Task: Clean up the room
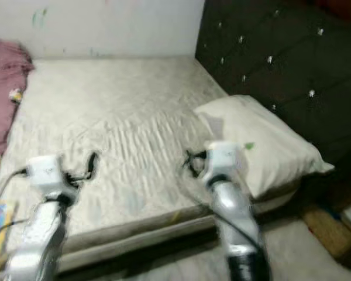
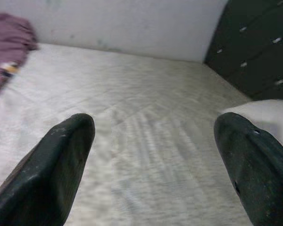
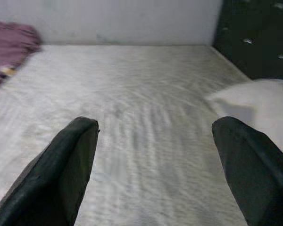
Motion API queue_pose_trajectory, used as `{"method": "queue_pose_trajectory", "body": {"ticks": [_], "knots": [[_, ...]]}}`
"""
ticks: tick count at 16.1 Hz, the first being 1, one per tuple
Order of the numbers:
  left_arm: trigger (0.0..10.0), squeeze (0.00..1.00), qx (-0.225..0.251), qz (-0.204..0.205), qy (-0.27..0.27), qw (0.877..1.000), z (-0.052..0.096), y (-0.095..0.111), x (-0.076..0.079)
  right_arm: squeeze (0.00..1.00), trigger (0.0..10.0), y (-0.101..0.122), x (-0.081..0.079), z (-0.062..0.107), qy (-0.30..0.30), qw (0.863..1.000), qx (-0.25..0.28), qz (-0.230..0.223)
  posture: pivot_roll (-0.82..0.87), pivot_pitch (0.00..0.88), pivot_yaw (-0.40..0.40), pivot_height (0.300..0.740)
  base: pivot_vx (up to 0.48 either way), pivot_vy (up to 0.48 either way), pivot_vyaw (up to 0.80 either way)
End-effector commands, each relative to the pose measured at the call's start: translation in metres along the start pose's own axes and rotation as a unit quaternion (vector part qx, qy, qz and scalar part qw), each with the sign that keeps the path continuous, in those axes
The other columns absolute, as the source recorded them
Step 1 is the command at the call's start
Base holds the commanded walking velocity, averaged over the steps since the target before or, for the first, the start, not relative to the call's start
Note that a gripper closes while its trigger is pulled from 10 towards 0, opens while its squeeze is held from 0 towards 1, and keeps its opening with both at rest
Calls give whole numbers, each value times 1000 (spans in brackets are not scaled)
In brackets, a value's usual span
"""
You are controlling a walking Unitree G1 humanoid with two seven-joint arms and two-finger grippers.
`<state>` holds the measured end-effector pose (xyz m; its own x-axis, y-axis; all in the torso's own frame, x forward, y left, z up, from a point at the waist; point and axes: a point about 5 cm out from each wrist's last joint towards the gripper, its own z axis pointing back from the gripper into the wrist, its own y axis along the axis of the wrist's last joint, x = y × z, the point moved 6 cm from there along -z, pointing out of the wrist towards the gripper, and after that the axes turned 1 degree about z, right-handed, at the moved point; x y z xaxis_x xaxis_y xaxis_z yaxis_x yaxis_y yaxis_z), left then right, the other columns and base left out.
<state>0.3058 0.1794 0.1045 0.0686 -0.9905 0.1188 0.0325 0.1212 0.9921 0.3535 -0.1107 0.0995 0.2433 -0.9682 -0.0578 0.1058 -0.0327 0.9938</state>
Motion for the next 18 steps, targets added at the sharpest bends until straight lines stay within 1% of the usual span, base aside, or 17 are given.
{"method": "queue_pose_trajectory", "body": {"ticks": [1, 3, 5, 12, 15, 17, 18], "knots": [[10000, 0, 4, 5, -14, 1000, -2, 2, 11, 0, 10000, 4, 13, 3, -15, 1000, 6, 7, -5, 0, -70, 740, 0, 465, 0], [10000, 0, 4, 5, -13, 1000, -2, 2, 11, 0, 10000, 4, 13, 3, -15, 1000, 6, 7, -6, 0, -69, 740, 0, 465, 0], [10000, 0, 4, 5, -14, 1000, -2, 2, 11, 0, 10000, 5, 12, 2, -11, 1000, 8, 18, -7, 0, -69, 740, 0, 465, 0], [10000, 0, 7, 5, -15, 1000, -3, 3, 12, 0, 10000, 5, 11, 2, -9, 1000, 7, 22, -6, 0, -72, 740, 0, 465, 0], [10000, 0, 8, 3, -12, 1000, -4, 4, 11, 0, 10000, 4, 10, 1, -7, 1000, 7, 26, -7, 0, -72, 740, 0, 465, 704], [10000, 0, 9, 2, -11, 1000, -4, 4, 11, 0, 10000, 4, 10, 1, -7, 1000, 7, 26, -7, 0, -72, 740, 0, 465, 469], [10000, 0, 9, 2, -11, 1000, -4, 4, 12, 0, 10000, 4, 10, 1, -6, 1000, 7, 27, -6, 0, -75, 740, 0, 465, 0]]}}
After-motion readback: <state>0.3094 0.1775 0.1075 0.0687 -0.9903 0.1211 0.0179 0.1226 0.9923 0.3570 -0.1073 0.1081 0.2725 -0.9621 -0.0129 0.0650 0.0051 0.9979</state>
